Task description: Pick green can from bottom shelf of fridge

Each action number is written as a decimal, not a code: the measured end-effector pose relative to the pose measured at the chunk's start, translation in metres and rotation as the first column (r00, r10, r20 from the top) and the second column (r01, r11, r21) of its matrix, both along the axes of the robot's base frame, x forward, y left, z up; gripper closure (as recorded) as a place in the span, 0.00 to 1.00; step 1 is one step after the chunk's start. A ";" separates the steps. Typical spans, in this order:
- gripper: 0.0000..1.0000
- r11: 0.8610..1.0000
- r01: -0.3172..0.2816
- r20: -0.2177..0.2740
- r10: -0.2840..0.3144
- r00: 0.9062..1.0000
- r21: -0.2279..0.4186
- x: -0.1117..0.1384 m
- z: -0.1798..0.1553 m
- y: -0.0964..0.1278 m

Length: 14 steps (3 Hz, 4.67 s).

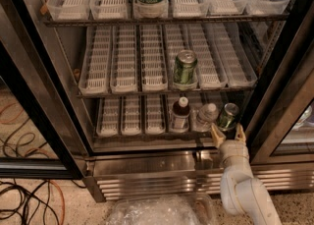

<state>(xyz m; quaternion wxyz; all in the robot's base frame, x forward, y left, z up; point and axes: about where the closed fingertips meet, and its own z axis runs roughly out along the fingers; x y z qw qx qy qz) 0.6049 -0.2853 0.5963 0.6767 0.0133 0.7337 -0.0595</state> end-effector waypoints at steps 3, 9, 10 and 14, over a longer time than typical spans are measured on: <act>0.36 0.999 0.045 -0.003 -0.045 0.999 0.023 0.031 0.004 -0.009; 1.00 0.996 0.079 -0.014 -0.078 0.997 0.039 0.066 0.000 -0.018; 1.00 0.996 0.077 -0.013 -0.076 0.997 0.038 0.066 0.000 -0.018; 1.00 0.999 0.049 0.095 -0.050 0.994 0.013 0.042 0.055 -0.010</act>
Offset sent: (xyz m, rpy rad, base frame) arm 0.0325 -0.0110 0.0041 0.0294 0.0025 -0.0533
